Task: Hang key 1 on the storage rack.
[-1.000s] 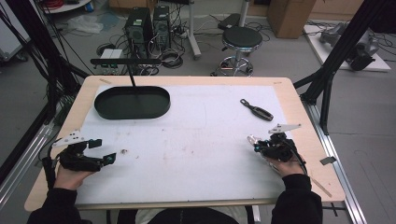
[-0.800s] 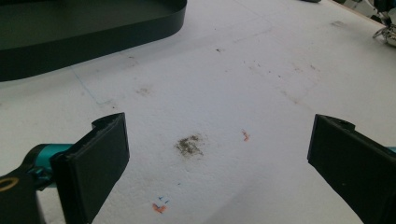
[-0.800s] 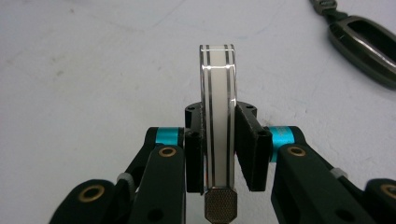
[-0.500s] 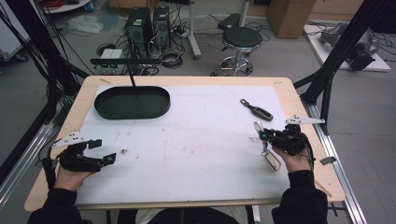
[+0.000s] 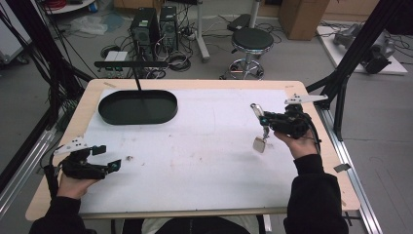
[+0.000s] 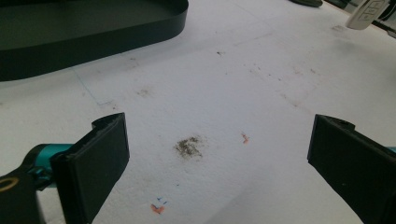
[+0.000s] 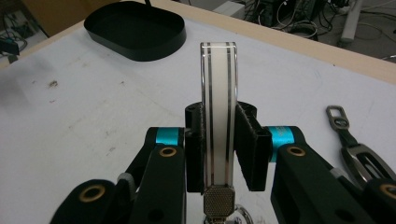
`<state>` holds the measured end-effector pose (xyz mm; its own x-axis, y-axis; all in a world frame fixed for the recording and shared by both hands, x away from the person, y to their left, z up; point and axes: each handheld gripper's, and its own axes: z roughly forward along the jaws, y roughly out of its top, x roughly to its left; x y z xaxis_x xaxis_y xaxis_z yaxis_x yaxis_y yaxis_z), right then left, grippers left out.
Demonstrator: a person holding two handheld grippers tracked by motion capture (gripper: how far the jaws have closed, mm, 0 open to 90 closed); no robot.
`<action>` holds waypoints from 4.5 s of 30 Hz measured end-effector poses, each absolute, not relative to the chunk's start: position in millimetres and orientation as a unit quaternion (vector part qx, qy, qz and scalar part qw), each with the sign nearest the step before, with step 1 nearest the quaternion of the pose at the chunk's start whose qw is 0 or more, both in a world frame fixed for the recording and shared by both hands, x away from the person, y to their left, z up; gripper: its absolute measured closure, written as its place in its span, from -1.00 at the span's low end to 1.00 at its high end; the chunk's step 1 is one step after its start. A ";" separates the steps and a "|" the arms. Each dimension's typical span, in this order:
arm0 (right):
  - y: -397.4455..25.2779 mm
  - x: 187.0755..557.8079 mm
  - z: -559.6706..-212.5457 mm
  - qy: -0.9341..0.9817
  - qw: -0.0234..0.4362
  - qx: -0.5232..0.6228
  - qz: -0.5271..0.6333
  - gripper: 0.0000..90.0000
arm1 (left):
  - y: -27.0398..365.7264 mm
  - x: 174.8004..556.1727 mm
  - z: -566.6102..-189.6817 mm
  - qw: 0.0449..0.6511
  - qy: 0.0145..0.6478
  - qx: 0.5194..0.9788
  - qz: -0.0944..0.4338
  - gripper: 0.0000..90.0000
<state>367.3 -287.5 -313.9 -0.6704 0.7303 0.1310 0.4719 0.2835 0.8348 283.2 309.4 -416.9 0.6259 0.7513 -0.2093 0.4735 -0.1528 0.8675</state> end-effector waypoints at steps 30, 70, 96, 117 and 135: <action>-141.6 433.0 -259.3 0.810 0.116 0.335 0.468 0.67 | 308.2 286.0 -420.2 0.530 0.402 0.736 0.125 -0.87; -10.0 503.0 -213.6 0.761 0.131 0.360 0.523 0.67 | 309.4 292.0 -423.4 0.543 0.397 0.729 0.123 -0.87; 35.6 547.9 -234.5 0.736 0.173 0.406 0.512 0.67 | 310.4 300.0 -427.2 0.544 0.399 0.728 0.122 -0.87; 41.7 550.1 -241.2 0.745 0.188 0.370 0.523 0.27 | 307.7 298.0 -426.7 0.535 0.392 0.738 0.126 -0.87; -25.8 518.8 -245.8 0.768 0.162 0.322 0.529 -0.99 | 306.2 296.5 -426.1 0.529 0.394 0.740 0.132 -0.87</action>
